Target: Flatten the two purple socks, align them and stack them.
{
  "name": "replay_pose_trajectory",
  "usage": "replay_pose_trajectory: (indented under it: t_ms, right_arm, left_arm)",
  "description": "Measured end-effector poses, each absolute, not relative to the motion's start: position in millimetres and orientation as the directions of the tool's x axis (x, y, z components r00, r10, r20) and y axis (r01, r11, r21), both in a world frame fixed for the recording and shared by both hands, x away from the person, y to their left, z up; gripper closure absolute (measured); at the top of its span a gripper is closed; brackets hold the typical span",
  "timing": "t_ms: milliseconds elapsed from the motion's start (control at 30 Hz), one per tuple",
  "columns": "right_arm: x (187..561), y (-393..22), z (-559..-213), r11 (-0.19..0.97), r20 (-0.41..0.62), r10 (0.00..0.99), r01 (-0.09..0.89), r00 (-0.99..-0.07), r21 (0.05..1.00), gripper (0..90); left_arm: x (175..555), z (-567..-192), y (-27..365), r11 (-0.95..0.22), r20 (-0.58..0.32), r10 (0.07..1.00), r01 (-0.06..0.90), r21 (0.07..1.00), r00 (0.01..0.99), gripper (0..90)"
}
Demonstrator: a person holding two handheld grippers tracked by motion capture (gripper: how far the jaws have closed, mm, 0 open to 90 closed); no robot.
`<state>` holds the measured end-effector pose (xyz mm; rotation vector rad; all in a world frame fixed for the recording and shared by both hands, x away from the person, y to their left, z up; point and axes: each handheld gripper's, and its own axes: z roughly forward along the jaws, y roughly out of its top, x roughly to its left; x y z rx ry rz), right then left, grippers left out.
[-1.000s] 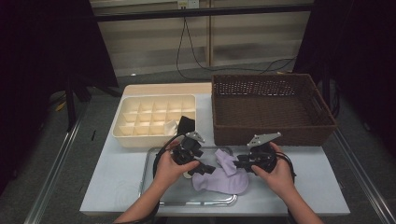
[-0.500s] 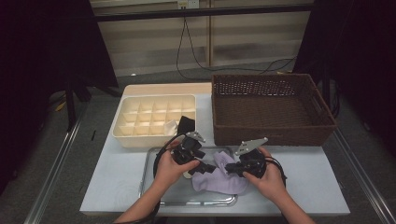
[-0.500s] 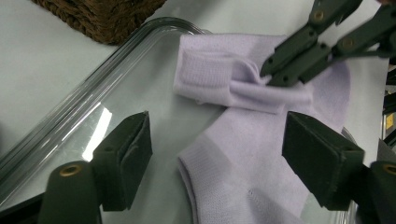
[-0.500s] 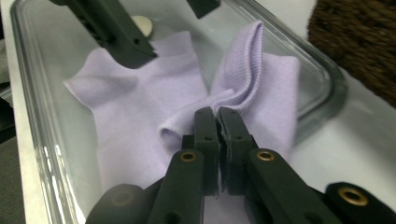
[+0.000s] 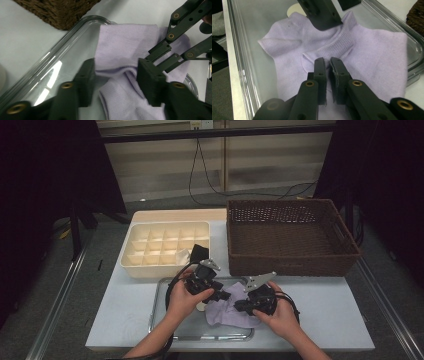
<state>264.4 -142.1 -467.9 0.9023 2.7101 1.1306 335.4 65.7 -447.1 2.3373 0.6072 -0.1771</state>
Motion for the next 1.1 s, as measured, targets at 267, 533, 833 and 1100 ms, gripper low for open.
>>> replay_pose_trajectory:
  t_ms: [267,533,833,1100]
  right_arm:
    - [270,-167,-455,0.48,0.152,0.621,0.527,-0.769,0.701,71.7]
    - [279,-206,-459,0.412,0.158,0.719,0.598,-0.677,0.688,67.6]
    - [283,-210,-469,0.399,0.186,0.726,0.626,-0.662,0.671,69.5]
    - [280,-192,-468,0.437,0.171,0.694,0.598,-0.699,0.672,69.5]
  left_arm:
    - [337,-454,63,-0.689,-0.265,0.377,0.46,0.56,0.887,66.1]
    - [338,-456,60,-0.704,-0.246,0.371,0.444,0.555,0.895,63.6]
    - [332,-456,50,-0.677,-0.253,0.382,0.456,0.577,0.889,41.6]
    - [332,-455,50,-0.683,-0.249,0.382,0.454,0.573,0.89,42.5]
